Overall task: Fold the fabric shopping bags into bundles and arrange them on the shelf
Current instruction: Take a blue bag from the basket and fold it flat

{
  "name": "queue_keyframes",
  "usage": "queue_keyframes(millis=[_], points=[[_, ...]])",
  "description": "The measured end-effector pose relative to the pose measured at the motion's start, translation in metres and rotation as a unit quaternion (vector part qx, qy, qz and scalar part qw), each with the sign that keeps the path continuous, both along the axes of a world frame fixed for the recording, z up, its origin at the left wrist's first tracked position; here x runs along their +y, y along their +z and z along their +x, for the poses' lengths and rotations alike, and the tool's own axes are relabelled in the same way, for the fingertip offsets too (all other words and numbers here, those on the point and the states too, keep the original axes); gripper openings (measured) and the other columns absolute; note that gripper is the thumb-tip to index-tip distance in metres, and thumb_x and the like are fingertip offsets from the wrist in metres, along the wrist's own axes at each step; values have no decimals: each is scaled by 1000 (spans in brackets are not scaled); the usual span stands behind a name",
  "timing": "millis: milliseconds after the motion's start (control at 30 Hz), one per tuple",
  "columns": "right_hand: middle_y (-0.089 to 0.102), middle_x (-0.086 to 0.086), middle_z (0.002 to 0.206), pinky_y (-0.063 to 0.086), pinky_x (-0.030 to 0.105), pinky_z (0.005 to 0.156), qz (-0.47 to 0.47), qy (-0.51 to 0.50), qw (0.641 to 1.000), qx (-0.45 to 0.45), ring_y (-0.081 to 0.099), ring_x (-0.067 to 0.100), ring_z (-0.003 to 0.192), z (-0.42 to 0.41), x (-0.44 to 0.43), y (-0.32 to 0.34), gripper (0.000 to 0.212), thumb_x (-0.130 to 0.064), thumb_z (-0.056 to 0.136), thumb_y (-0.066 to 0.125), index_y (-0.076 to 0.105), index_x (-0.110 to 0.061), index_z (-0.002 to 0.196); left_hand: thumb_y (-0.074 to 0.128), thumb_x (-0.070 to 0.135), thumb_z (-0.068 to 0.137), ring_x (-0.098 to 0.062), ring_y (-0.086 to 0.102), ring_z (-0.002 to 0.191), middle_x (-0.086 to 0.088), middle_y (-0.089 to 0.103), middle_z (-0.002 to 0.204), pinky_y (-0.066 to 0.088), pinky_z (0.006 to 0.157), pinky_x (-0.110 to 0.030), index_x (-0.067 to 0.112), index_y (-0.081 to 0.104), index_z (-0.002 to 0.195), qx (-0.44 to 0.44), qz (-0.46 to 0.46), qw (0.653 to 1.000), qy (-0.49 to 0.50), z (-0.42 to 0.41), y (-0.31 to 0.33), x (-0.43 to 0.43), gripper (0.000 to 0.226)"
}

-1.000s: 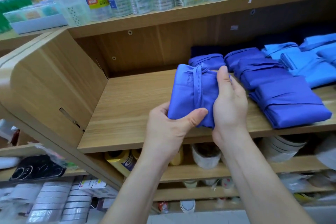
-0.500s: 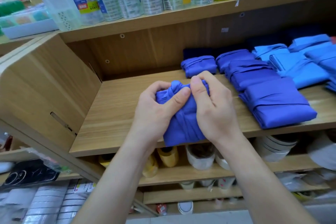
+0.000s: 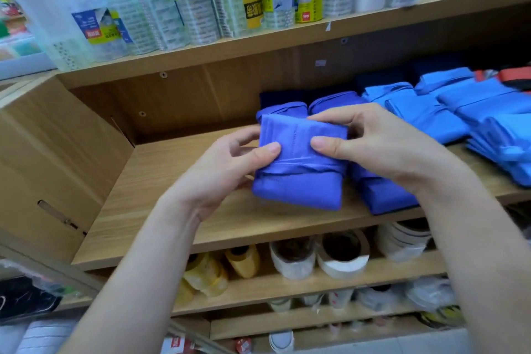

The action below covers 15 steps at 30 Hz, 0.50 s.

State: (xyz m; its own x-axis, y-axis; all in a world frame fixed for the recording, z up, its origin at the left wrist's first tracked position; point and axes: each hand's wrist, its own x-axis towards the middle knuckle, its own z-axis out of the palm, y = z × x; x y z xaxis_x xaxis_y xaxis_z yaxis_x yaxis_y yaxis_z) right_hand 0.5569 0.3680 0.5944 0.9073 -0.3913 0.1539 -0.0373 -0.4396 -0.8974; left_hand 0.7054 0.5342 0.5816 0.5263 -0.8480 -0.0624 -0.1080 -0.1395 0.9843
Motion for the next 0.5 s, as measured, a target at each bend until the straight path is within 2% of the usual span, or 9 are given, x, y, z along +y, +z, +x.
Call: queue_keyframes(millis=[33, 100, 200, 333, 433, 500], points=[[74, -8, 97, 54, 37, 93, -27, -26, 999, -10, 69, 8, 94, 3, -6, 0, 20, -23, 88, 72, 72, -30, 107, 72, 30, 85, -26, 69, 98, -5, 74, 108, 54, 81, -39, 20, 64, 122, -15, -5, 1000, 8, -1, 1, -4, 39], [68, -8, 98, 52, 33, 91, -108, -103, 989, -16, 65, 8, 91, 3, -19, 1, 27, -33, 86, 71, 68, -36, 113, 67, 28, 90, -20, 68, 83, -4, 74, 101, 53, 72, -33, 15, 66, 119, -18, -15, 998, 63, 0, 0, -14, 31], [61, -3, 113, 44, 33, 94, -234, -169, 955, 64, 58, 15, 109, -14, -44, 5, 44, -51, 84, 62, 58, -40, 127, 61, 28, 96, -9, 60, 58, 0, 72, 87, 45, 54, -20, 12, 68, 113, -12, 11, 989, 148, 9, -7, -29, 25], [53, 0, 135, 39, 39, 104, -276, -146, 925, 215, 45, 23, 130, -34, -63, -2, 66, -67, 75, 52, 49, -43, 137, 62, 31, 95, 3, 55, 47, 7, 68, 79, 39, 43, -13, 20, 68, 105, -70, 74, 982, 160, 13, -15, -48, 16], [48, 2, 136, 36, 39, 106, -273, -123, 925, 233, 41, 24, 130, -39, -61, -11, 72, -72, 74, 47, 44, -45, 140, 62, 30, 95, 4, 56, 44, 3, 70, 84, 38, 41, -10, 17, 66, 110, -85, 81, 978, 172, 12, -20, -63, 21], [42, 1, 141, 33, 37, 106, -278, -130, 926, 220, 37, 22, 133, -39, -59, -20, 68, -69, 80, 51, 40, -44, 143, 63, 37, 94, -2, 62, 49, 3, 71, 85, 45, 44, -16, 17, 64, 115, -131, 111, 965, 199, 15, -26, -69, 29]])
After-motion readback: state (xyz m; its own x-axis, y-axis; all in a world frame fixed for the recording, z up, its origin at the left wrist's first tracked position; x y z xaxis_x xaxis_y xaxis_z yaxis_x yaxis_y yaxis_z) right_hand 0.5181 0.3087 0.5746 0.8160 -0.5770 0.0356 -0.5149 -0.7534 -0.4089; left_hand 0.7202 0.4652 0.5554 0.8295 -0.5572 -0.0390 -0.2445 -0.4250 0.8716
